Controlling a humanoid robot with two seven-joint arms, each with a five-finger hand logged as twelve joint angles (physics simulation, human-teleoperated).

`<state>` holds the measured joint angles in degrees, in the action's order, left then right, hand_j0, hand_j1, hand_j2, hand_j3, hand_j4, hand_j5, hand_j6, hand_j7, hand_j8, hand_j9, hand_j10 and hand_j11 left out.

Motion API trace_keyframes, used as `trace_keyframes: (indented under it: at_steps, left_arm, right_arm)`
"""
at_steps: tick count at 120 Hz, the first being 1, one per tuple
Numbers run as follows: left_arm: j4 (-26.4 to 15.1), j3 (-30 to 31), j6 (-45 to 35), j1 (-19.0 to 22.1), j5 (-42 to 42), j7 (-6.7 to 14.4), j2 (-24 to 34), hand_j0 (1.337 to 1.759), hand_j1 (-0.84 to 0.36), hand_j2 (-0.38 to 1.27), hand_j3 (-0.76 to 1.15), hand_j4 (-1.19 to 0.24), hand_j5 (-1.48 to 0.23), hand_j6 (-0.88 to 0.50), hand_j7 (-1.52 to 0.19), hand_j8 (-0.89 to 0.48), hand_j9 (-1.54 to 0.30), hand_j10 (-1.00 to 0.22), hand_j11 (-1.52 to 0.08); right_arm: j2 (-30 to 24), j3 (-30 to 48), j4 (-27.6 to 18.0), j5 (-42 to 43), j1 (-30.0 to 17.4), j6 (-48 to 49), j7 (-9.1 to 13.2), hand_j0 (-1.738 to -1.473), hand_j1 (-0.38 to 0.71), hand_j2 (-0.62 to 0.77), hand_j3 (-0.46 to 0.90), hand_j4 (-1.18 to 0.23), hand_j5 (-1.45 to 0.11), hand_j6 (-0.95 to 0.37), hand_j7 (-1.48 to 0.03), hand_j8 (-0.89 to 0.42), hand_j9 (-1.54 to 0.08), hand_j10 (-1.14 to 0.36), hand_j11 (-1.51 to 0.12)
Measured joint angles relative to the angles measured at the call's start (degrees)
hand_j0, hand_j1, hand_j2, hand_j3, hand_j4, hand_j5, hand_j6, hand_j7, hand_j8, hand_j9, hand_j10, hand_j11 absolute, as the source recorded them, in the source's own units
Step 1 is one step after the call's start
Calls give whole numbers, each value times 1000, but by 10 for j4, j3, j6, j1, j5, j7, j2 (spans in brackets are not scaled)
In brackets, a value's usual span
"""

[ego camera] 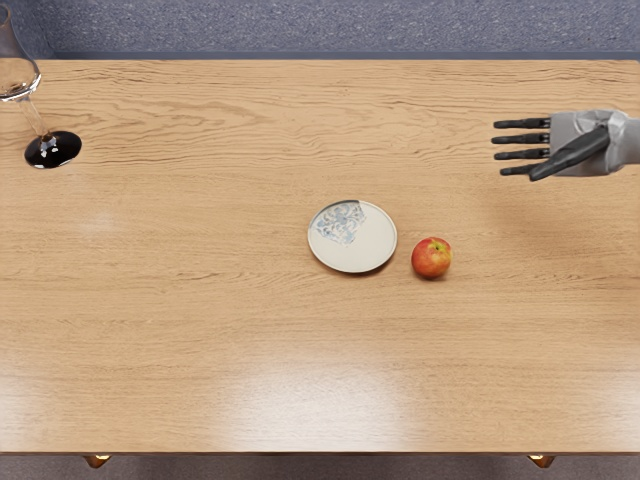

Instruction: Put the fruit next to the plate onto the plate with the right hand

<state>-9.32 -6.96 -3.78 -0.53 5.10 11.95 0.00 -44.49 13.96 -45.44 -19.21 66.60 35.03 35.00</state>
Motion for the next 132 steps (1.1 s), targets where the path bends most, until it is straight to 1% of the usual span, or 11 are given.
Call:
trace_keyframes:
  at_steps: [19,29,35,43,52,60,71,86,98,109,132]
  left_arm:
    - [0,0,0,0,0,0,0,1658,349,0,0,0,0,-1,0,-1,0,0,0]
    - [0,0,0,0,0,0,0,1658,349,0,0,0,0,-1,0,-1,0,0,0]
    - [0,0,0,0,0,0,0,1658,349,0,0,0,0,-1,0,-1,0,0,0]
    - [0,0,0,0,0,0,0,1658,349,0,0,0,0,-1,0,-1,0,0,0]
    - [0,0,0,0,0,0,0,1658,349,0,0,0,0,-1,0,-1,0,0,0]
    - [0,0,0,1,0,0,0,1658,349,0,0,0,0,-1,0,-1,0,0,0]
    - [0,0,0,1,0,0,0,1658,349,0,0,0,0,-1,0,-1,0,0,0]
    - [0,0,0,1,0,0,0,1658,349,0,0,0,0,-1,0,-1,0,0,0]
    - [0,0,0,1,0,0,0,1658,349,0,0,0,0,-1,0,-1,0,0,0]
    - [0,0,0,1,0,0,0,1658,349,0,0,0,0,-1,0,-1,0,0,0]
    - [0,0,0,1,0,0,0,1658,349,0,0,0,0,-1,0,-1,0,0,0]
  right_arm:
    - [-12,9,-10,9,-4,0,0,-1658,-349,-1,0,0,0,3,0,2,0,2,0]
    - [-19,7,-13,67,10,0,0,-1658,-349,-1,0,0,0,3,0,2,0,2,0]
    - [-20,-8,-21,113,31,0,0,-1658,-349,-1,0,0,0,3,0,3,0,2,0]
    - [-23,-54,-65,174,80,0,0,-1658,-349,0,0,0,0,3,0,2,0,2,0]
    - [-23,-127,-144,230,146,0,0,-1658,-349,-1,0,0,0,2,0,1,0,1,0]
    - [-22,-196,-199,258,201,0,0,-1658,-349,-1,0,-1,0,0,0,0,0,0,0]
    - [-7,-263,-259,298,253,0,0,-1658,-349,-1,0,-1,0,-1,0,-1,0,0,0]
    - [-4,-297,-315,377,292,-5,0,-1658,-349,-1,0,-2,0,-2,0,-1,0,-1,0]
    - [-12,-302,-367,420,304,-57,0,-1658,-349,-1,0,-2,0,-3,0,-2,0,-1,0]
    - [-15,-284,-392,437,293,-93,0,-1658,-349,0,0,-2,0,-3,0,-2,0,-2,0]
    - [25,-268,-415,562,217,-258,0,-1658,-291,-10,0,-51,-64,-52,-63,-52,-63,-51,-63]
